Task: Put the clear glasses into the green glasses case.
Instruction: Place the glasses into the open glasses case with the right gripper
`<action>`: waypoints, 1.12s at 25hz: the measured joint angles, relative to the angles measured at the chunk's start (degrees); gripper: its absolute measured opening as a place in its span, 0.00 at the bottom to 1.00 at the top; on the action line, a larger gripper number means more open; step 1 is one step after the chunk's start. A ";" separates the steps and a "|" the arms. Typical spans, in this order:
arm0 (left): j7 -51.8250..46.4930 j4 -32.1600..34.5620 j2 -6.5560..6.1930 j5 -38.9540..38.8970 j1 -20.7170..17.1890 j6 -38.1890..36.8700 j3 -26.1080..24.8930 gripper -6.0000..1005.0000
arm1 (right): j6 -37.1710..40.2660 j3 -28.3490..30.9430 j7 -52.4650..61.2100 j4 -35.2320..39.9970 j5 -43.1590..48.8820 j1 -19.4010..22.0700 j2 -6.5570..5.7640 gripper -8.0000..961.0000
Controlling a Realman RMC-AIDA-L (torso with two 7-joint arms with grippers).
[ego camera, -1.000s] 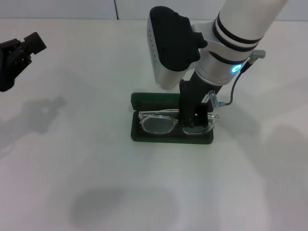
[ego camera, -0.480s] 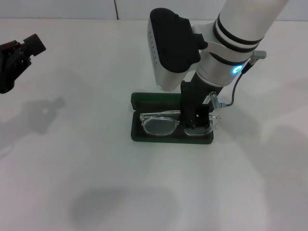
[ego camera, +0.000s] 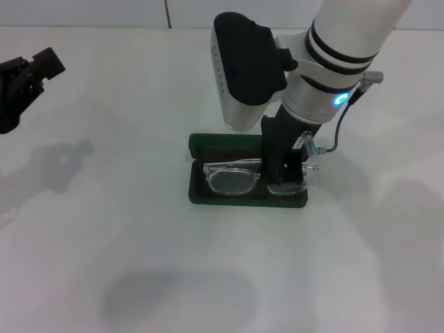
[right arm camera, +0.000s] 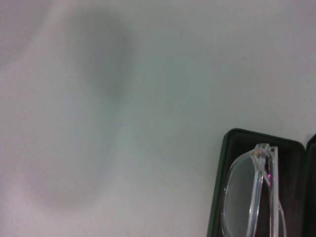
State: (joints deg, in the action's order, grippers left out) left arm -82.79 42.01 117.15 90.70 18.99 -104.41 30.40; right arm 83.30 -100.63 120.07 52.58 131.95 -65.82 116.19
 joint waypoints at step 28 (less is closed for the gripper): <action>0.76 0.00 0.00 0.12 -0.09 0.00 0.00 0.06 | -0.89 -0.82 0.43 0.34 1.28 -0.09 0.00 0.14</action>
State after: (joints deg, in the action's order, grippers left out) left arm -82.03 42.01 117.16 90.82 18.90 -104.41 30.41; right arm 82.41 -101.45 120.50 52.93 133.23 -65.91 116.19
